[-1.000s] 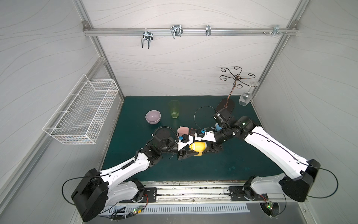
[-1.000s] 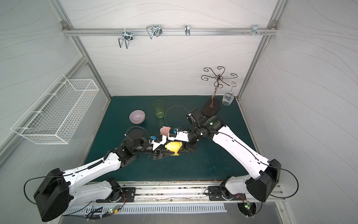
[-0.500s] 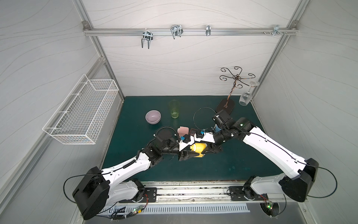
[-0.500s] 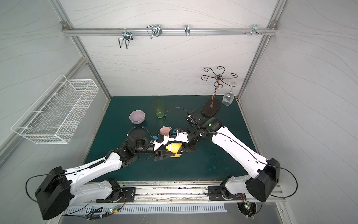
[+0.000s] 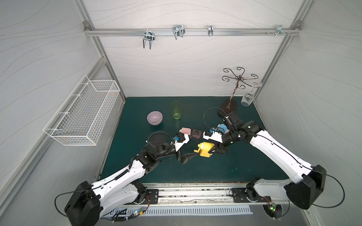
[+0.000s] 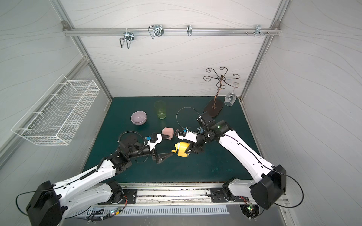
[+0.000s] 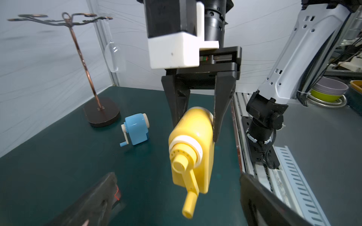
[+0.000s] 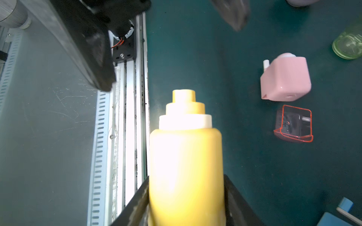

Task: Put the tray back into the pencil sharpener
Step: Place the pencil sharpener at the center of the board.

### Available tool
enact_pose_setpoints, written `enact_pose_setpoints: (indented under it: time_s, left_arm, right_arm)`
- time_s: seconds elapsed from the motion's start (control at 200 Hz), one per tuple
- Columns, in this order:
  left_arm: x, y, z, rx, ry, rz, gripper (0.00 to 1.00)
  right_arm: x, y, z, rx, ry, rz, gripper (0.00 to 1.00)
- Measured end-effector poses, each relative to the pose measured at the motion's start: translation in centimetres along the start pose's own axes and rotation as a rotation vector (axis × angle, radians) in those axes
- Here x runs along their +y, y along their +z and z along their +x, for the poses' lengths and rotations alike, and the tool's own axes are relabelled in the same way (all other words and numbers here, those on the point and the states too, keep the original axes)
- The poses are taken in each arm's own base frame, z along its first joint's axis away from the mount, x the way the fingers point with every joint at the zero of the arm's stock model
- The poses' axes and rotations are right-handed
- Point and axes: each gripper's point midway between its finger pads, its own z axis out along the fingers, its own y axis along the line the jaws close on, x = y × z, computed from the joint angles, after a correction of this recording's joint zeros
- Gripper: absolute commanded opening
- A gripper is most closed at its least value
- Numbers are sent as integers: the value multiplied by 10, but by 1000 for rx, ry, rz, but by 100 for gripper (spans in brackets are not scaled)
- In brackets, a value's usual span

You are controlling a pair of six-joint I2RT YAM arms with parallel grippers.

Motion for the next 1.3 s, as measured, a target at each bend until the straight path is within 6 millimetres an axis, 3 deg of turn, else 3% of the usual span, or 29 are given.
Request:
enact_pose_setpoints:
  time_s: [0.235, 0.4, 0.64, 0.765, 0.906, 1.296]
  left_arm:
    - [29, -37, -13, -58, -22, -252, 100]
    - [44, -51, -11, -81, -79, -378, 100]
    - [56, -55, 1, -69, -139, -453, 100]
    - [58, -56, 1, -69, -141, -465, 100]
    - [58, -56, 1, -70, -145, -466, 100]
    - [59, -55, 2, -69, -148, -465, 100]
  right_arm:
    - [-71, 14, 53, 141, 285, 247, 0]
    - [-103, 33, 80, 183, 451, 375, 0]
    - [-144, 56, 97, 198, 588, 496, 0]
    - [-154, 66, 105, 212, 618, 507, 0]
    - [-165, 66, 101, 189, 623, 524, 0]
    - [-174, 66, 101, 191, 603, 535, 46]
